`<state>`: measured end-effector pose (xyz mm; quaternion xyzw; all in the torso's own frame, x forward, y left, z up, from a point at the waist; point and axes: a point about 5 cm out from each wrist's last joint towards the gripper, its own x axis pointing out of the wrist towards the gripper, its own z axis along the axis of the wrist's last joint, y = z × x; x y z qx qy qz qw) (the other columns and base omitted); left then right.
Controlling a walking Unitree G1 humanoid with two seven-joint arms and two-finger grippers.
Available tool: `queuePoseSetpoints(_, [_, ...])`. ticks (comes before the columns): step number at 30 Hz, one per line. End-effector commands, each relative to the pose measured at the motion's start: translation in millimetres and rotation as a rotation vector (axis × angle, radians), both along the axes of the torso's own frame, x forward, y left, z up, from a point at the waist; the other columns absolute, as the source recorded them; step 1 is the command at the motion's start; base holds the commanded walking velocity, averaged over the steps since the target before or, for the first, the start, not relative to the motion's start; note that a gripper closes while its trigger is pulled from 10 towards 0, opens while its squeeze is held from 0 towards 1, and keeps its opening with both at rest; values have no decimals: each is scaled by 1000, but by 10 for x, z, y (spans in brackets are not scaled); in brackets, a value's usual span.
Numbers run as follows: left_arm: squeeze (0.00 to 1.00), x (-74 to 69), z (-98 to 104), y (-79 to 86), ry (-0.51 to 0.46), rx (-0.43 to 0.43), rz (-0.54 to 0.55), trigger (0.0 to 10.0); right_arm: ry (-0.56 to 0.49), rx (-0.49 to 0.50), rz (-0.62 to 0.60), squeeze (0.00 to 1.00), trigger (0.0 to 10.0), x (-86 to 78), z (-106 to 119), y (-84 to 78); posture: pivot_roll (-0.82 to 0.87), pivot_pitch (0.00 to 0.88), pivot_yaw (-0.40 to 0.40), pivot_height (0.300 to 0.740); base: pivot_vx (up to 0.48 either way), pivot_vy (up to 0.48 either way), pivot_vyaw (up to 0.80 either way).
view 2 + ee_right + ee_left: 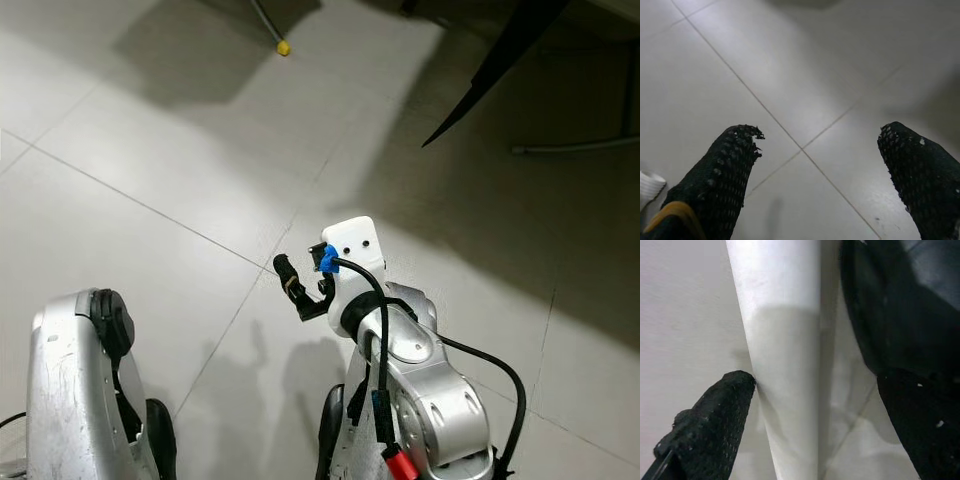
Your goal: Building children table
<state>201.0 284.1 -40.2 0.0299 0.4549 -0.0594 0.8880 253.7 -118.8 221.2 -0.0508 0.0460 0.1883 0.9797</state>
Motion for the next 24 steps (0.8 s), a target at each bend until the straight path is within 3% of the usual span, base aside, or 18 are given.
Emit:
queuePoseSetpoints(1, [0, -197, -134, -28, 75, -1, 3, 10000, 17, -7, 5, 0, 10000, -59, -30, -22, -169, 504, -128, 300, 0, 0, 0])
queuePoseSetpoints(3, [0, -179, -135, -44, 64, 7, 0, 9412, 18, -8, 3, 0, 10000, -68, -30, -25, -169, 504, -128, 300, 0, 0, 0])
queuePoseSetpoints(4, [0, -171, -132, -42, 57, 13, 2, 4706, 16, -7, 3, 0, 10000, -75, -25, -25, -181, 506, -133, 300, 0, 0, 0])
queuePoseSetpoints(5, [0, -166, -129, -38, 54, 17, 3, 4706, 15, -7, 3, 0, 10000, -80, -22, -24, -181, 506, -133, 300, 0, 0, 0])
queuePoseSetpoints(6, [0, -163, -128, -37, 50, 21, 2, 2784, 14, -8, 3, 0, 10000, -83, -18, -28, -187, 507, -135, 300, 0, 0, 0])
queuePoseSetpoints(9, [0, -160, -127, -36, 47, 25, -1, 2784, 14, -8, 3, 0, 10000, -86, -14, -32, -187, 507, -135, 300, 0, 0, 0])
queuePoseSetpoints(10, [0, -167, -130, -28, 45, 32, 2, 0, 13, -10, 2, 0, 10000, -89, -7, -37, -192, 507, -138, 300, 0, 0, 0])
queuePoseSetpoints(24, [0, -165, -100, 62, -19, 108, 46, 0, 15, -16, 7, 0, 10000, -92, 27, -56, -203, 506, -153, 300, 0, 0, 0])
